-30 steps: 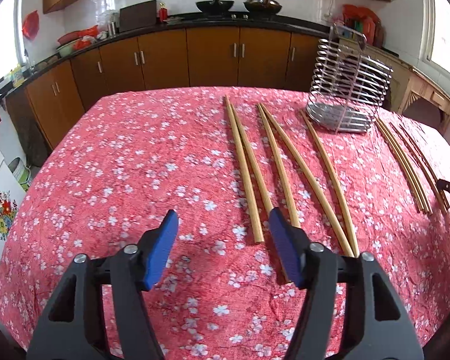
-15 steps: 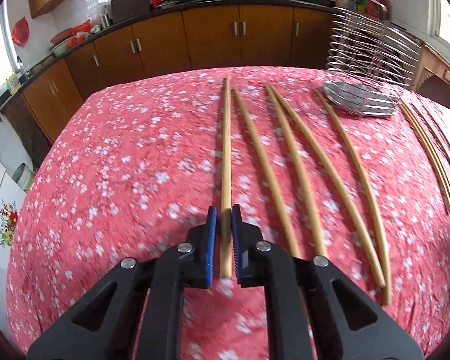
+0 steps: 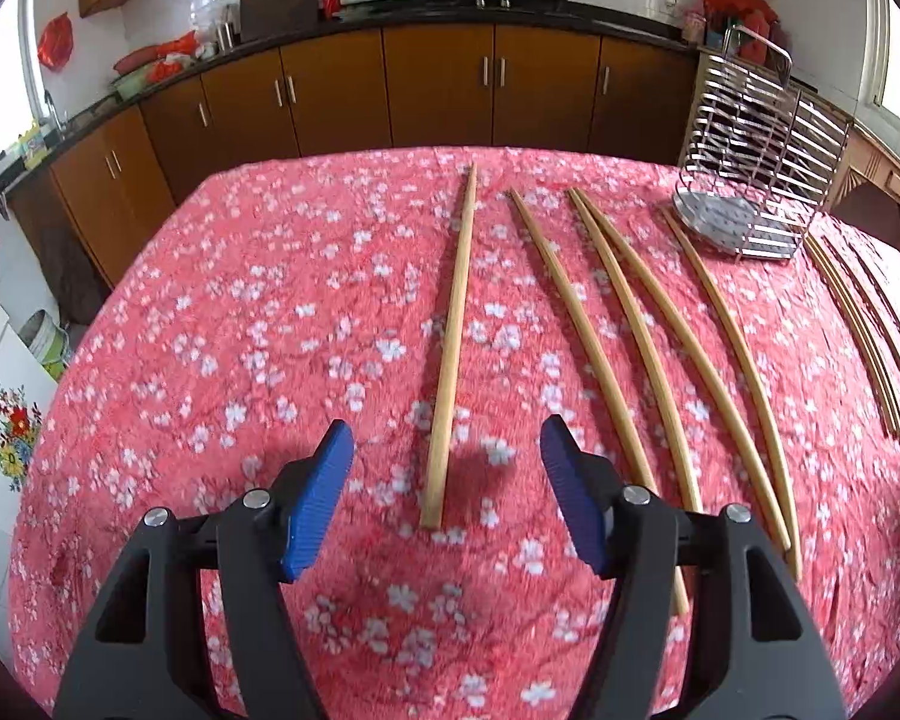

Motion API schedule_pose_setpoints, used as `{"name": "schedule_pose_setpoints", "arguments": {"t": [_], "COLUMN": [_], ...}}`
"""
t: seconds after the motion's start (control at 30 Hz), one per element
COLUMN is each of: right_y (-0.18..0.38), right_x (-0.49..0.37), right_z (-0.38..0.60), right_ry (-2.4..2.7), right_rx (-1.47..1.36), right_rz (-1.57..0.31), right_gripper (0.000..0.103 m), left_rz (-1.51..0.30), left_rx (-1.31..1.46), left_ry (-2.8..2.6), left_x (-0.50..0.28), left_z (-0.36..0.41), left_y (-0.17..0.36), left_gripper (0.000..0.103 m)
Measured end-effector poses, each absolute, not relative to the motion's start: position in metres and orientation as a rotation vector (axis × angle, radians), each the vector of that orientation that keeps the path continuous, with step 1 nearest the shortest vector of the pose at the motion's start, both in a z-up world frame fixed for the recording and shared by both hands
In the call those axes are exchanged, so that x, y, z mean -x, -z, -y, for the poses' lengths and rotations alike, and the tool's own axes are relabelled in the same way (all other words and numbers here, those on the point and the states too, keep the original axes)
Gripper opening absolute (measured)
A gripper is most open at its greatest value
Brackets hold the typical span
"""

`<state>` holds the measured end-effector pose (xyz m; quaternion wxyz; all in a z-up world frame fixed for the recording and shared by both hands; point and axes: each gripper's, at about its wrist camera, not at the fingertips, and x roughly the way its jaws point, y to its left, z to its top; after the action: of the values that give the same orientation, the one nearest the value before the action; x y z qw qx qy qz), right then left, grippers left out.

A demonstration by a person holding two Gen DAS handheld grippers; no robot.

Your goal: Organize utensils

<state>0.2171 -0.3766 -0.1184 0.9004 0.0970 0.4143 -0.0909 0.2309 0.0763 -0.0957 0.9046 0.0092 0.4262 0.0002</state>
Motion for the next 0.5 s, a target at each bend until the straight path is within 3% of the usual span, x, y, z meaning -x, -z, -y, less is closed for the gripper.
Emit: {"name": "schedule_pose_setpoints", "arguments": {"t": [0.3,0.5], "right_y": [0.12,0.121], "right_x": [-0.199,-0.191], "right_z": [0.367,0.363], "right_ry": [0.18,0.188], "right_rx": [-0.163,-0.15], "right_rz": [-0.859,-0.852], "right_gripper": [0.018,0.017], "left_rz": [-0.893,-0.89], "left_rx": [-0.019,-0.066], "left_ry": [-0.002,-0.004], "left_x": [-0.229,-0.216], "left_z": [-0.081,-0.071], "left_y": [0.098,0.097], "left_gripper": [0.029,0.026]}}
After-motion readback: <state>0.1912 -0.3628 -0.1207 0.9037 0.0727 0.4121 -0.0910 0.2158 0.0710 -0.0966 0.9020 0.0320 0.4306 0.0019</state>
